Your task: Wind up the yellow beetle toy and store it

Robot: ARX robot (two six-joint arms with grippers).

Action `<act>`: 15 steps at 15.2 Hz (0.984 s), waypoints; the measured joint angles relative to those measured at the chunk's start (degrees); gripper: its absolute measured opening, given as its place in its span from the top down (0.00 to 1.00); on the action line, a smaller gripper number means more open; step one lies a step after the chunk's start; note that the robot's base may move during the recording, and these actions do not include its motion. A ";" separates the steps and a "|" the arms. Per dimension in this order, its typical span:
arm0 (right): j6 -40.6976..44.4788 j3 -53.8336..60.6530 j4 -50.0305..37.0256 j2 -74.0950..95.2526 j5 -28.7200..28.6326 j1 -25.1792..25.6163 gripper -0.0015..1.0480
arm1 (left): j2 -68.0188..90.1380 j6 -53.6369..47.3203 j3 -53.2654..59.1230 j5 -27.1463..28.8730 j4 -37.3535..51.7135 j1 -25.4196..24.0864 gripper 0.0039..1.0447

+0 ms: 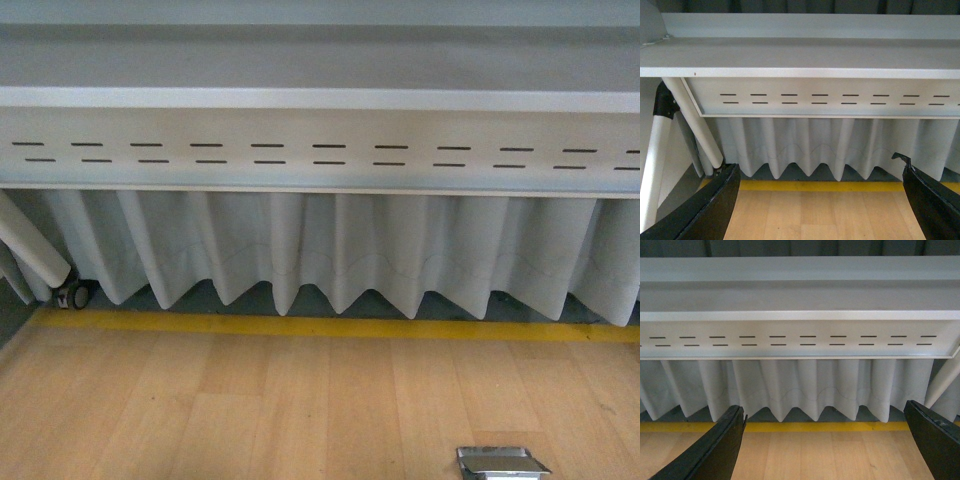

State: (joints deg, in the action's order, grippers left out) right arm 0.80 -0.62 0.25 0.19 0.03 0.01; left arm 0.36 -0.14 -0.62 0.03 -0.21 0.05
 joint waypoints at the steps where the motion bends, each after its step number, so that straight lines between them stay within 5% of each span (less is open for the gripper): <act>1: 0.00 0.00 0.00 0.00 0.00 0.00 0.06 | 0.00 0.00 0.00 0.00 0.02 0.00 0.06; 15: 0.00 0.00 0.00 0.00 -0.02 0.00 0.06 | 0.00 -0.04 0.00 -0.02 0.00 0.00 0.06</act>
State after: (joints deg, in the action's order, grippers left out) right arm 0.80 -0.62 0.25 0.19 0.01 0.01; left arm 0.36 -0.19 -0.62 0.01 -0.21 0.05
